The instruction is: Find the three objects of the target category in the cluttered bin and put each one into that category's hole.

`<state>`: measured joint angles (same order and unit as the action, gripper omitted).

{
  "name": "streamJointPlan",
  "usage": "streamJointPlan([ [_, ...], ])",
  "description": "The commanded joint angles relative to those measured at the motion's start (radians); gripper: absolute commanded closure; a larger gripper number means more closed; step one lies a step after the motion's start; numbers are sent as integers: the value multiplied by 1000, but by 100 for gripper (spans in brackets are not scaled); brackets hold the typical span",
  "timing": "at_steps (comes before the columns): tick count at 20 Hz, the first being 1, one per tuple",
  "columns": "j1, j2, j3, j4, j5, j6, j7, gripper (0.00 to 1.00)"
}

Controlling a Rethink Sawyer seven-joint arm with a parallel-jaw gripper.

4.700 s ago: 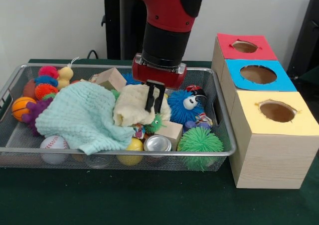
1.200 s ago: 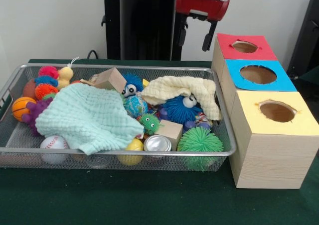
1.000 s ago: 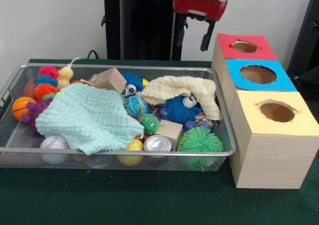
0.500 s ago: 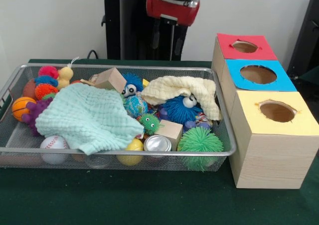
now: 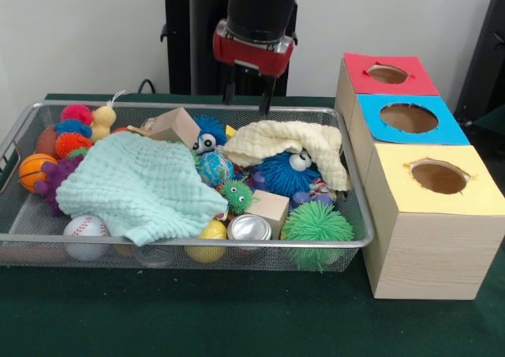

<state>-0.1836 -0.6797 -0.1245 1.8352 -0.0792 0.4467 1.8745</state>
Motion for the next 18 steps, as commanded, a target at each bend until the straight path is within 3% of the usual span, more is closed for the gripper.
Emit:
streamJointPlan([
  [1,-69,133,142,-192,7,21,6,0],
  [18,-166,172,198,-302,-2,131,-26,0],
])
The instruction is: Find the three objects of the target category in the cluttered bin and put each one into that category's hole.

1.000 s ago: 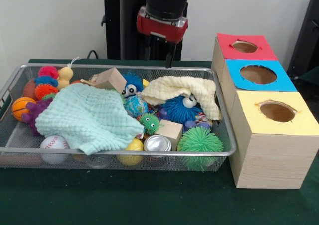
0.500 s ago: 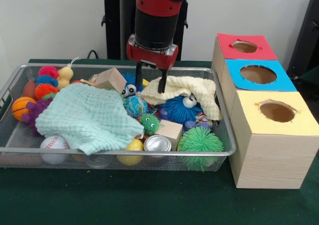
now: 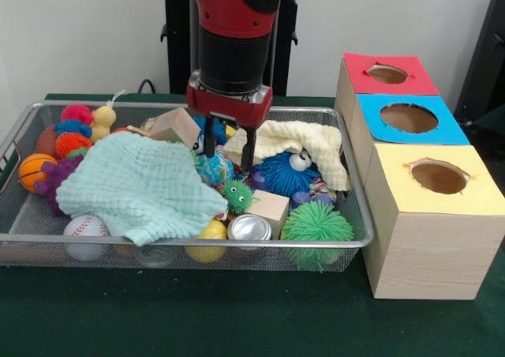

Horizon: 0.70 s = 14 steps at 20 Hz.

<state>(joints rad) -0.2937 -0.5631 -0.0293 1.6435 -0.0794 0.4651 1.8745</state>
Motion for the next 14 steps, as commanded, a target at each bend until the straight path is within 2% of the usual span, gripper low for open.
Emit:
streamJointPlan([
  [1,-68,60,105,-120,-5,119,-34,0],
  [11,-184,61,134,-160,-51,168,-118,0],
  [14,-219,50,143,-138,-65,155,-130,0],
])
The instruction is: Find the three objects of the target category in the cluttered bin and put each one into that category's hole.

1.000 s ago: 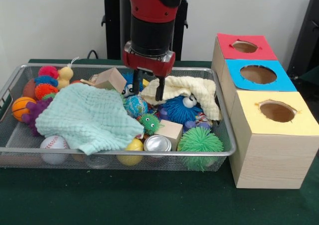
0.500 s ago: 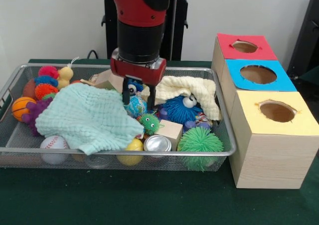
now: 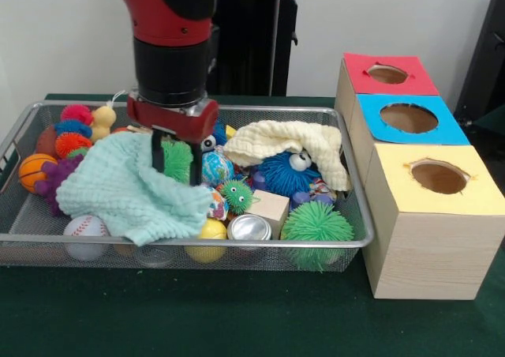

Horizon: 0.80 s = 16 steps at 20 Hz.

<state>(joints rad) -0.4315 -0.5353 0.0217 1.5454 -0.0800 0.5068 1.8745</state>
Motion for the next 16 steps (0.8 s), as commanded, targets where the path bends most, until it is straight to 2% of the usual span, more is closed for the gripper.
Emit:
streamJointPlan([
  [1,-90,19,93,-45,-68,120,-136,0],
  [12,-203,-33,121,75,-146,36,-140,0],
  [16,-217,-32,132,91,-172,12,-122,0],
])
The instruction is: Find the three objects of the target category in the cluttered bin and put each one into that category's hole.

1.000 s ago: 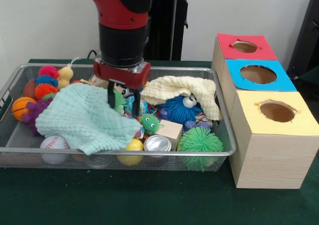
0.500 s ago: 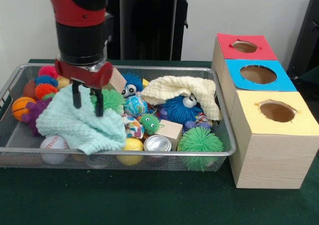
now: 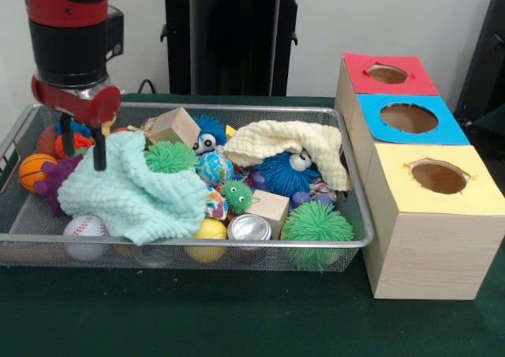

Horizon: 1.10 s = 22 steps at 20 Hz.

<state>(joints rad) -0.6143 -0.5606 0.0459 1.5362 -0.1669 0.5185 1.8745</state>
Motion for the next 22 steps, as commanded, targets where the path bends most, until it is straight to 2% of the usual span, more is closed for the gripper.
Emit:
streamJointPlan([
  [1,-33,-5,109,98,-91,1,-118,0],
  [6,-20,-8,93,91,-146,-22,-111,0],
  [11,22,68,78,33,-191,-82,-50,0],
  [22,43,75,78,35,-202,-111,-4,0],
])
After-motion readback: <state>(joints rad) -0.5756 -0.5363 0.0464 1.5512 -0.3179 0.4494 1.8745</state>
